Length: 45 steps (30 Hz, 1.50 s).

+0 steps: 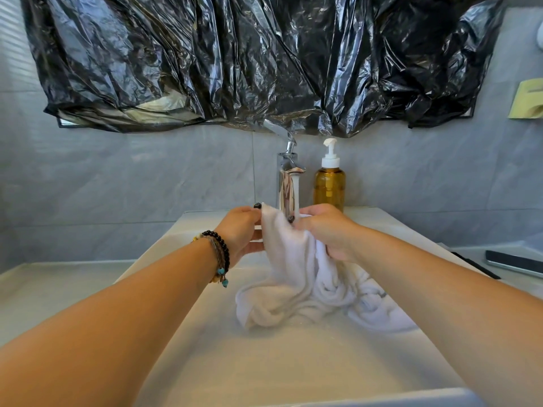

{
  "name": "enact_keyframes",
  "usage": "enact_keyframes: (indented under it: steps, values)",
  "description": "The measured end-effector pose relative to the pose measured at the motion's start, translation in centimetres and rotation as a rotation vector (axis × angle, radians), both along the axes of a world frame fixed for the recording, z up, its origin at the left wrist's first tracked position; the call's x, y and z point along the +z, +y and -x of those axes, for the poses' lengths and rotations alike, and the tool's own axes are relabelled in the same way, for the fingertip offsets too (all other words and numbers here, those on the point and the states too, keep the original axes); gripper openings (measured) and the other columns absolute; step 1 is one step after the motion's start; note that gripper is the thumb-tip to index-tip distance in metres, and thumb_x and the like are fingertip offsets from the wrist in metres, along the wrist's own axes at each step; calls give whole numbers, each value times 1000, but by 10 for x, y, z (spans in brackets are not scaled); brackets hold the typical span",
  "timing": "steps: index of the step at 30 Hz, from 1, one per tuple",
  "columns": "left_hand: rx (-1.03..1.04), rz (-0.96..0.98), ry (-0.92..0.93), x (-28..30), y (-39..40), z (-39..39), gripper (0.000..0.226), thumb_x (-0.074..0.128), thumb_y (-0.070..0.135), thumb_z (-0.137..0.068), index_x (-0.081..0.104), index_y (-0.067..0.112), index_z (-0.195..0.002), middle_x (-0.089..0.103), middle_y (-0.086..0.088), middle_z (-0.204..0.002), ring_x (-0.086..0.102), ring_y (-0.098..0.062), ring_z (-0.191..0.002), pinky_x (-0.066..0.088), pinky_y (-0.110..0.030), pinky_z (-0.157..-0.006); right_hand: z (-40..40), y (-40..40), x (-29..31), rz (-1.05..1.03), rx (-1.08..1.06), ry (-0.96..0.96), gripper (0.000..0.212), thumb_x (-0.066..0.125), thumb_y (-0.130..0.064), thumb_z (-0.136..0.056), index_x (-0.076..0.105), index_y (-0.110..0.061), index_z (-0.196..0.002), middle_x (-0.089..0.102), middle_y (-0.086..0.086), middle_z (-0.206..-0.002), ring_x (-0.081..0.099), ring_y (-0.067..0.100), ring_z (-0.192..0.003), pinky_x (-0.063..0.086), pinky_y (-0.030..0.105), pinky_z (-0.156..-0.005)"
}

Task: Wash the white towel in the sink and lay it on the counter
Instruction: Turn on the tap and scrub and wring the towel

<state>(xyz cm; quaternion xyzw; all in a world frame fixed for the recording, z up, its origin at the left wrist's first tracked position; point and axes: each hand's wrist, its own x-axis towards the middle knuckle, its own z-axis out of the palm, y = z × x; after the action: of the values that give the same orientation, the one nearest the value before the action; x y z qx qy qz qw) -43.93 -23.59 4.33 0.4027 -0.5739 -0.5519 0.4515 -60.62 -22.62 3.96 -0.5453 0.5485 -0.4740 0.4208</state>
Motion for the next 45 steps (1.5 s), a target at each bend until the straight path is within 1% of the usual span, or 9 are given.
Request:
enact_keyframes:
  steps: [6, 14, 19, 24, 29, 32, 36, 39, 45]
  values:
    - [-204, -111, -136, -7, 5, 4, 43, 39, 43, -102, 67, 10, -102, 69, -8, -91, 63, -22, -81, 55, -35, -77, -8, -4, -2, 108, -228, 79, 22, 59, -20, -93, 72, -10, -79, 65, 12, -78, 61, 28, -73, 48, 34, -67]
    - [-240, -89, -298, -8, 6, 5, 33, 50, 35, -97, 66, 8, -106, 68, -11, -97, 61, -24, -88, 50, -42, -94, -13, -3, 0, 223, -401, 166, 43, 45, -22, -101, 43, -11, -59, 40, 5, -59, 40, 22, -61, 30, 28, -58]
    - [8, 121, -194, -7, 1, 13, 19, 47, 17, -101, 64, 9, -104, 67, -13, -99, 62, -23, -84, 55, -38, -77, -12, 1, 0, 160, -223, 40, 5, 58, -12, -88, 59, -9, -84, 53, 6, -71, 50, 21, -66, 40, 28, -63]
    - [127, 115, -41, 2, -4, 6, 25, 56, 28, -98, 65, 13, -82, 68, -10, -77, 64, -22, -65, 55, -31, -63, -11, 4, -14, -119, 378, -100, 60, 67, -35, -78, 60, 1, -126, 63, 24, -118, 60, 35, -106, 43, 42, -96]
    - [227, 122, 46, 12, -11, -5, 24, 58, 31, -97, 64, 14, -80, 66, -7, -78, 62, -22, -73, 50, -34, -77, -16, 12, -17, -118, 396, 440, 59, 86, -33, -69, 61, -17, -120, 69, 4, -114, 63, 23, -109, 51, 40, -98]
    - [277, 116, 7, 19, -15, -12, 21, 60, 31, -95, 62, 12, -86, 64, -7, -86, 61, -22, -80, 50, -32, -75, -14, 14, -7, -56, 254, 584, 34, 79, -31, -77, 65, -14, -103, 67, 2, -93, 62, 16, -87, 49, 25, -75]
    - [72, 5, -155, 12, -9, -18, 30, 69, 31, -86, 65, 14, -111, 70, -10, -112, 67, -23, -97, 57, -35, -76, 3, 9, 3, 20, 16, 389, 19, 75, -27, -82, 65, -11, -85, 63, 3, -78, 57, 17, -69, 44, 26, -62]
    - [-246, -114, -329, -3, 0, -10, 55, 69, 46, -75, 62, 17, -121, 71, -6, -113, 66, -20, -105, 52, -39, -91, 18, 4, 7, 68, -42, 84, 15, 74, -17, -81, 72, -10, -95, 73, 11, -99, 70, 27, -94, 55, 38, -89]
    - [-343, -94, -452, -15, 9, 9, 36, 72, 32, -86, 68, 11, -115, 74, -2, -109, 68, -19, -106, 51, -40, -98, 28, 0, 15, 30, -137, -229, 18, 67, -18, -87, 67, -7, -102, 69, 15, -96, 67, 29, -87, 52, 38, -81]
